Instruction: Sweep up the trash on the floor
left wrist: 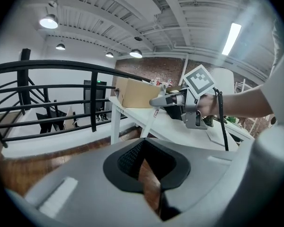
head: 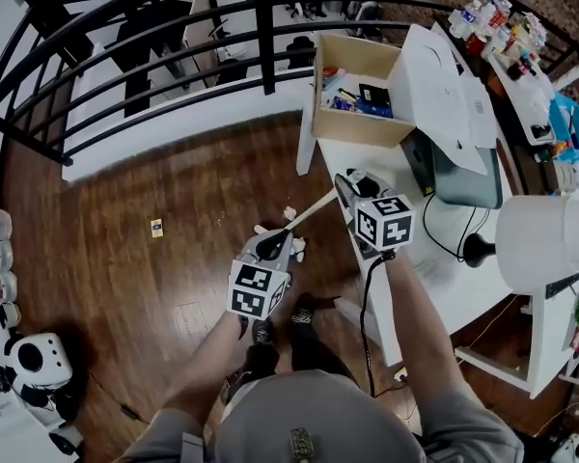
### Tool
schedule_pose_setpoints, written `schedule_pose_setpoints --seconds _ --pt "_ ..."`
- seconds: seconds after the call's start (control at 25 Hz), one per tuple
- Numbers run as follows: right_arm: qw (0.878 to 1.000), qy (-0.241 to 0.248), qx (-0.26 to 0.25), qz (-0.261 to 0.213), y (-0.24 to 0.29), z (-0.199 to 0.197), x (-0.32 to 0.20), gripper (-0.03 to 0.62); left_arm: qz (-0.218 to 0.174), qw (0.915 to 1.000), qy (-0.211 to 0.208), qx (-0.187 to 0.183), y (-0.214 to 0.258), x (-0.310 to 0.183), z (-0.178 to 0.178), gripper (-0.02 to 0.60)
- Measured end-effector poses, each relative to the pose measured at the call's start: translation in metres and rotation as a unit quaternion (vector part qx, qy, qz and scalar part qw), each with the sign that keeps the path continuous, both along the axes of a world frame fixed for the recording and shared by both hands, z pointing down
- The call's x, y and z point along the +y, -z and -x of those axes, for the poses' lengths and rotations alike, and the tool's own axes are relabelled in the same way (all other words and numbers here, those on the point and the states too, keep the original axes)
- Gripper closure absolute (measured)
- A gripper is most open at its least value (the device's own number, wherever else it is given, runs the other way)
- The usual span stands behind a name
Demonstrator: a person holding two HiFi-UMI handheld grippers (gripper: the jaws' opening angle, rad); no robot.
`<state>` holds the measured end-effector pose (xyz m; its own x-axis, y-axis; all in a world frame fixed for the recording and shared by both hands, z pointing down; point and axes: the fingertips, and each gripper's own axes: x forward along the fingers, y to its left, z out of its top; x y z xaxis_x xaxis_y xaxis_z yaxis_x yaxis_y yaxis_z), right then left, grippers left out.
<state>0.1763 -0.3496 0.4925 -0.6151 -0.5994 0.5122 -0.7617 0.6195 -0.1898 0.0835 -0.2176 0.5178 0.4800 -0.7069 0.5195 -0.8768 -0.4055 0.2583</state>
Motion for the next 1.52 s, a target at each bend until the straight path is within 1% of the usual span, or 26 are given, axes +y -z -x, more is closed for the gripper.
schedule_pose_setpoints --seconds 0.04,0.2,0.32,0.6,0.76,0.8,0.84,0.92,1.04,1.16,1.24,1.36,1.4,1.52 --pt "1.0 0.006 -0.001 -0.003 0.001 0.003 0.002 0.491 0.004 1.0 0.0 -0.001 -0.003 0.001 0.002 0.574" --pt "0.999 0.043 -0.014 -0.002 0.01 0.027 0.022 0.496 0.016 0.9998 0.009 -0.002 -0.015 0.009 0.012 0.574" --pt "0.998 0.059 -0.027 0.001 0.018 0.048 0.041 0.497 0.028 0.9995 0.016 -0.004 -0.022 0.022 0.022 0.574" --pt "0.996 0.081 -0.035 -0.006 0.034 0.091 0.081 0.497 0.042 0.9987 0.03 -0.005 -0.035 0.056 0.044 0.574" --pt "0.996 0.074 -0.037 -0.016 0.066 0.101 0.104 0.497 0.045 0.9989 0.014 0.004 -0.037 0.074 0.05 0.574" --pt "0.996 0.071 -0.04 -0.018 0.076 0.102 0.111 0.497 0.045 0.9989 0.009 0.006 -0.038 0.079 0.05 0.551" --pt "0.997 0.068 -0.044 -0.021 0.086 0.103 0.119 0.497 0.044 0.999 0.003 0.008 -0.038 0.084 0.051 0.511" --pt "0.996 0.06 -0.052 -0.026 0.106 0.105 0.135 0.499 0.038 0.9992 -0.011 0.009 -0.038 0.093 0.049 0.459" --pt "0.996 0.041 -0.063 -0.037 0.134 0.099 0.16 0.499 0.022 0.9989 -0.041 0.007 -0.032 0.101 0.038 0.418" --pt "0.996 0.009 -0.073 -0.05 0.156 0.087 0.188 0.499 0.0 0.9969 -0.079 0.0 -0.026 0.108 0.02 0.41" --pt "0.995 -0.021 -0.077 -0.06 0.169 0.075 0.21 0.497 -0.02 0.9936 -0.111 -0.004 -0.019 0.113 0.004 0.41" --pt "0.992 -0.063 -0.084 -0.071 0.183 0.053 0.242 0.497 -0.036 0.9867 -0.158 -0.009 -0.01 0.127 -0.025 0.415" --pt "0.991 -0.072 -0.086 -0.072 0.186 0.045 0.25 0.497 -0.04 0.9841 -0.172 -0.012 -0.008 0.133 -0.034 0.446" --pt "0.989 -0.1 -0.086 -0.073 0.189 0.014 0.273 0.497 -0.05 0.9736 -0.222 -0.016 -0.005 0.154 -0.065 0.46"
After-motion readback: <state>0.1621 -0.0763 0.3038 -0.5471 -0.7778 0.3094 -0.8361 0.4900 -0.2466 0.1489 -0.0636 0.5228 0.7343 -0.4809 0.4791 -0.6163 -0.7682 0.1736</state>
